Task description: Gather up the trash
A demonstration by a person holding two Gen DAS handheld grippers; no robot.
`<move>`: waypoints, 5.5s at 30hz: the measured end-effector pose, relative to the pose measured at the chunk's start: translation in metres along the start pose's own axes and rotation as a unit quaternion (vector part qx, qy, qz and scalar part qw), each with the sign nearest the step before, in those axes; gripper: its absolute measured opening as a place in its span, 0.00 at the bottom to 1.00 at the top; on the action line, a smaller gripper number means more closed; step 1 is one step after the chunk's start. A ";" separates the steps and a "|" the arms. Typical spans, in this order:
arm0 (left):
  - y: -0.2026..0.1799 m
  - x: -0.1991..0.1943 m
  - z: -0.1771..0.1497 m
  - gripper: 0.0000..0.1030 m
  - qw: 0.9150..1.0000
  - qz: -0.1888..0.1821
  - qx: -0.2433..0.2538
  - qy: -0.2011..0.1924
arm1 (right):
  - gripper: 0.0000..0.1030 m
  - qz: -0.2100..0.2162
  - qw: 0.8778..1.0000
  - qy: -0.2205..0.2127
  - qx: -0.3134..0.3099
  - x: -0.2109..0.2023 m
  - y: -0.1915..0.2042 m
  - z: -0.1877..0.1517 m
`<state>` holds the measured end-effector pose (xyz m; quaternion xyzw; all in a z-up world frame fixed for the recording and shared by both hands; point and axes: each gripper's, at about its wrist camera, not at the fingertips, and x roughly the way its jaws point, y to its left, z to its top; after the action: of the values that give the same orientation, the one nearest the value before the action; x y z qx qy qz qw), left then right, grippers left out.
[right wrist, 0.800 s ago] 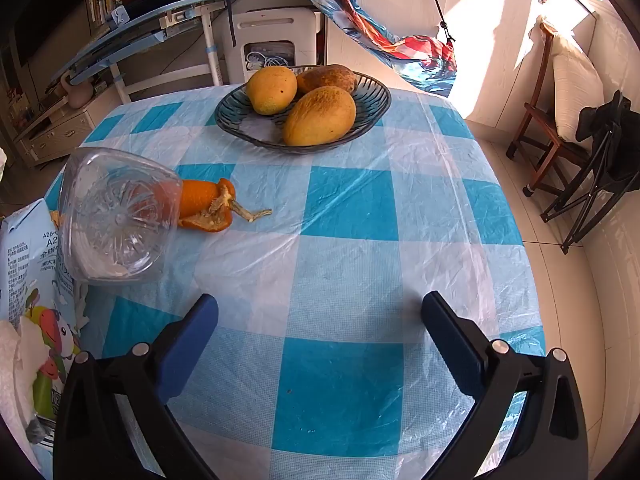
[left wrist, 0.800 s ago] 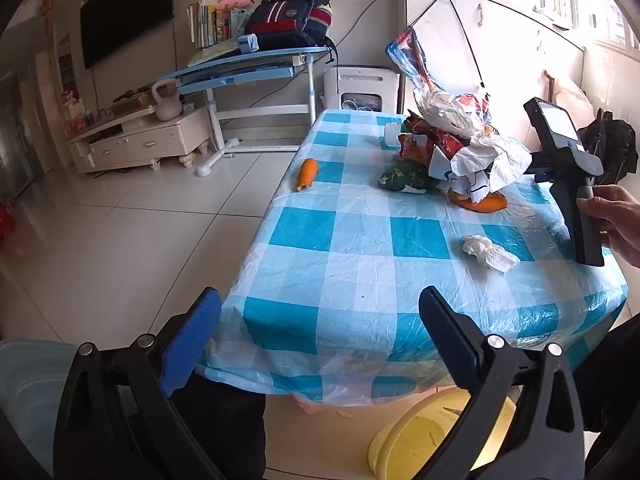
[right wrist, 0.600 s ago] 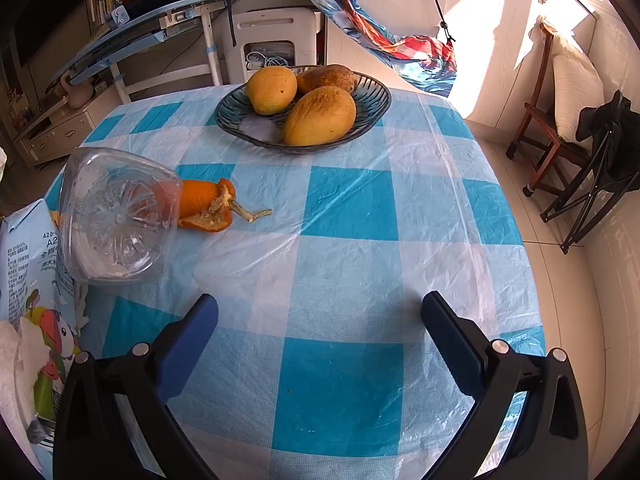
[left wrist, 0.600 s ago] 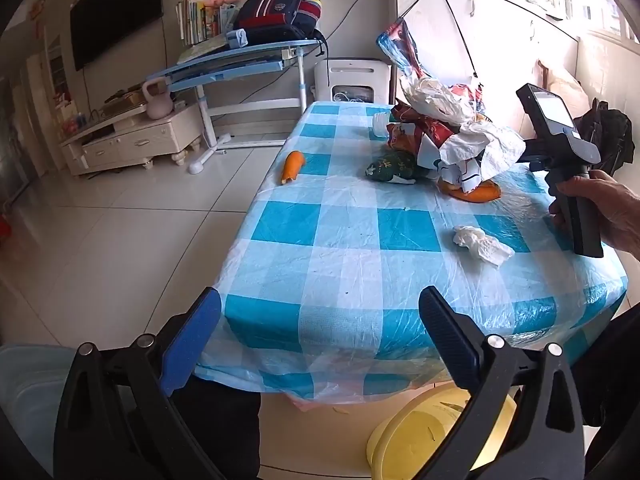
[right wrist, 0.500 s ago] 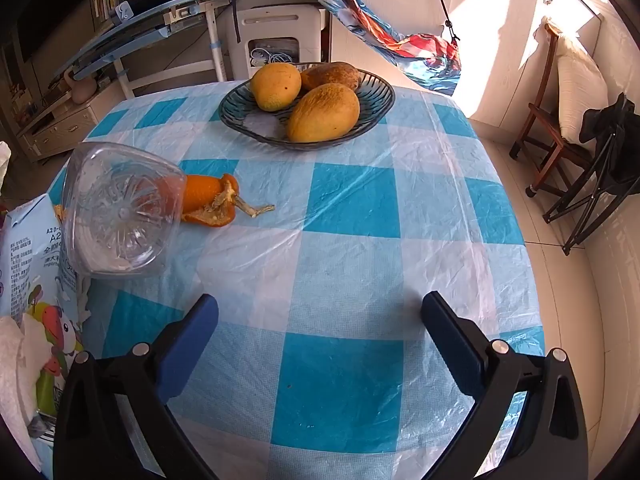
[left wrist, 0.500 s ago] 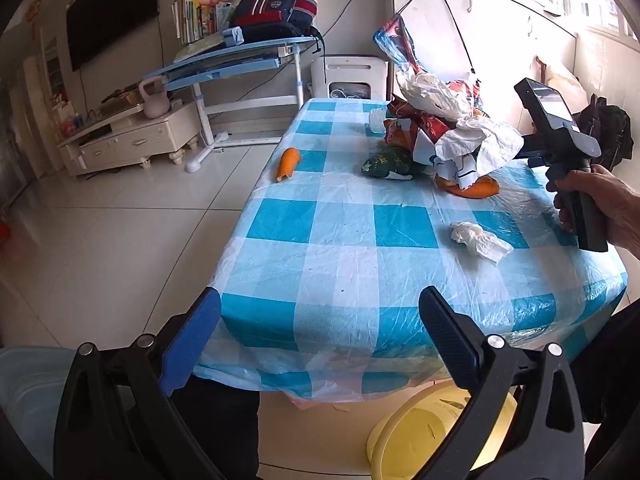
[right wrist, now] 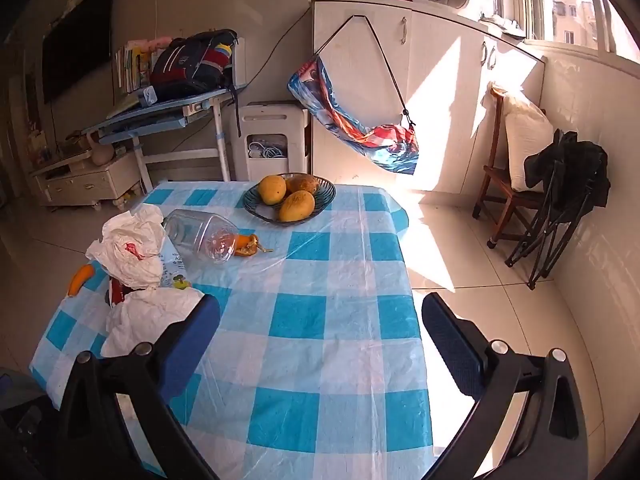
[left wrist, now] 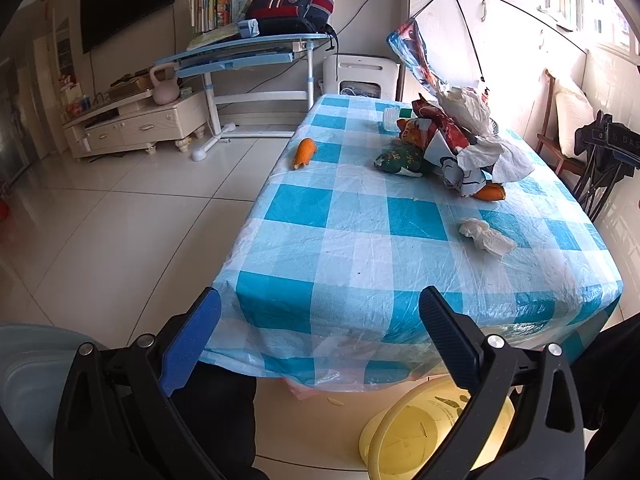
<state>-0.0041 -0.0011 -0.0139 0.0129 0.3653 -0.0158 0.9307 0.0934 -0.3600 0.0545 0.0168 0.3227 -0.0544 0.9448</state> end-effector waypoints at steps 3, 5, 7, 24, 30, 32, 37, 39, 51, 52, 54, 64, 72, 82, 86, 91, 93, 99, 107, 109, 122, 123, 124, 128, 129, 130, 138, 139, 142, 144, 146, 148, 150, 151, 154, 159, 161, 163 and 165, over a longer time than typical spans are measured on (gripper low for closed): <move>0.003 -0.011 -0.002 0.93 1.000 0.000 -0.001 -0.012 | 0.94 0.029 0.997 0.045 -0.059 -0.009 0.027 -0.030; 0.004 -0.018 -0.005 0.93 1.000 -0.001 0.001 -0.019 | 0.94 0.055 0.996 0.038 -0.064 -0.022 0.039 -0.040; 0.005 -0.027 -0.008 0.93 1.000 0.000 0.003 -0.027 | 0.94 0.081 0.994 0.013 -0.071 -0.044 0.049 -0.052; 0.004 -0.048 -0.017 0.93 0.999 0.010 0.006 -0.036 | 0.94 0.116 0.988 -0.004 -0.102 -0.078 0.081 -0.102; 0.003 -0.048 -0.016 0.93 0.999 0.009 0.007 -0.036 | 0.94 0.116 0.987 0.006 -0.107 -0.076 0.084 -0.104; 0.004 -0.048 -0.016 0.93 0.999 0.009 0.007 -0.036 | 0.94 0.118 0.987 0.009 -0.108 -0.075 0.085 -0.103; 0.003 -0.047 -0.016 0.93 0.999 0.009 0.006 -0.036 | 0.94 0.120 0.987 0.010 -0.105 -0.077 0.084 -0.101; 0.003 -0.047 -0.016 0.93 0.999 0.009 0.007 -0.035 | 0.94 0.120 0.987 0.010 -0.102 -0.077 0.083 -0.101; 0.000 -0.045 -0.018 0.93 0.999 0.009 0.017 -0.035 | 0.94 0.121 0.988 0.013 -0.100 -0.077 0.082 -0.100; 0.000 -0.045 -0.018 0.93 0.999 0.009 0.017 -0.035 | 0.94 0.120 0.988 0.013 -0.101 -0.076 0.082 -0.100; 0.000 -0.045 -0.018 0.93 0.999 0.009 0.017 -0.035 | 0.94 0.120 0.988 0.013 -0.101 -0.076 0.082 -0.100; 0.000 -0.045 -0.018 0.93 0.999 0.009 0.017 -0.035 | 0.94 0.120 0.987 0.014 -0.101 -0.076 0.084 -0.100; 0.000 -0.045 -0.018 0.93 0.999 0.010 0.017 -0.035 | 0.94 0.121 0.987 0.014 -0.102 -0.076 0.086 -0.103; 0.000 -0.045 -0.018 0.93 0.999 0.010 0.017 -0.035 | 0.94 0.121 0.987 0.015 -0.102 -0.076 0.086 -0.102; 0.000 -0.045 -0.018 0.93 0.999 0.009 0.016 -0.035 | 0.94 0.122 0.987 0.016 -0.102 -0.076 0.086 -0.101; 0.007 -0.045 -0.018 0.93 0.999 -0.001 0.002 -0.036 | 0.94 0.138 0.988 0.026 -0.071 -0.073 0.077 -0.100; 0.013 -0.044 -0.018 0.93 0.999 -0.010 -0.008 -0.035 | 0.94 0.142 0.988 0.031 -0.050 -0.072 0.069 -0.098; 0.010 -0.037 -0.010 0.93 0.999 -0.036 -0.010 -0.025 | 0.94 0.143 0.988 0.042 -0.031 -0.065 0.048 -0.077; -0.049 -0.004 0.017 0.93 0.997 -0.071 0.018 -0.006 | 0.94 0.162 0.985 0.059 0.004 -0.032 0.022 -0.044; -0.070 0.007 0.023 0.93 0.996 -0.082 0.028 -0.004 | 0.94 0.174 0.982 0.062 0.026 -0.025 0.015 -0.043; -0.130 0.083 0.039 0.32 0.992 -0.102 0.064 0.044 | 0.93 0.318 0.925 0.144 0.151 0.043 0.006 -0.016; -0.128 0.082 0.039 0.28 0.992 -0.105 0.065 0.038 | 0.91 0.328 0.917 0.153 0.166 0.054 0.008 -0.015; -0.124 0.082 0.039 0.10 0.991 -0.109 0.068 0.039 | 0.89 0.336 0.911 0.160 0.179 0.063 0.009 -0.015; -0.102 0.080 0.037 0.10 0.991 -0.117 0.055 0.042 | 0.65 0.371 0.882 0.188 0.223 0.091 0.017 -0.016; -0.095 0.079 0.036 0.10 0.991 -0.117 0.051 0.043 | 0.53 0.377 0.876 0.191 0.232 0.095 0.019 -0.016; -0.088 0.077 0.036 0.10 0.991 -0.118 0.045 0.043 | 0.47 0.384 0.870 0.193 0.241 0.098 0.019 -0.017; -0.037 0.069 0.040 0.10 0.991 -0.129 -0.016 0.038 | 0.06 0.403 0.869 0.138 0.253 0.069 0.001 -0.011; -0.034 0.068 0.040 0.10 0.990 -0.132 -0.022 0.036 | 0.06 0.403 0.871 0.127 0.250 0.064 -0.002 -0.009; -0.023 0.066 0.039 0.10 0.989 -0.136 -0.036 0.034 | 0.05 0.406 0.875 0.104 0.242 0.051 -0.009 -0.003; -0.019 0.066 0.037 0.10 0.990 -0.134 -0.042 0.035 | 0.05 0.408 0.875 0.102 0.242 0.048 -0.011 -0.004; -0.018 0.065 0.034 0.10 0.990 -0.130 -0.044 0.037 | 0.05 0.404 0.874 0.113 0.243 0.054 -0.008 -0.006; -0.018 0.064 0.033 0.10 0.991 -0.125 -0.043 0.037 | 0.13 0.396 0.870 0.137 0.260 0.064 -0.006 -0.014; -0.017 0.063 0.030 0.10 0.991 -0.122 -0.042 0.037 | 0.76 0.378 0.869 0.154 0.280 0.068 -0.007 -0.027; -0.016 0.064 0.029 0.10 0.991 -0.121 -0.043 0.038 | 0.78 0.366 0.870 0.159 0.289 0.070 -0.008 -0.030; -0.016 0.066 0.028 0.10 0.991 -0.121 -0.042 0.040 | 0.78 0.374 0.858 0.169 0.309 0.083 -0.007 -0.032; -0.022 0.063 0.027 0.10 0.992 -0.118 -0.029 0.035 | 0.45 0.392 0.847 0.167 0.319 0.104 0.007 -0.020; -0.021 0.063 0.027 0.10 0.992 -0.118 -0.029 0.034 | 0.07 0.391 0.849 0.161 0.318 0.108 0.010 -0.015; -0.020 0.063 0.028 0.10 0.992 -0.118 -0.033 0.035 | 0.01 0.391 0.852 0.143 0.317 0.104 0.010 -0.011; -0.019 0.063 0.028 0.10 0.992 -0.119 -0.036 0.034 | 0.01 0.397 0.856 0.118 0.309 0.093 0.008 -0.005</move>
<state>0.0603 -0.0224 -0.0366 -0.0637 0.3963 -0.1131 0.9089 0.1641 -0.3602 -0.0063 0.4407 0.3645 0.2310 0.7872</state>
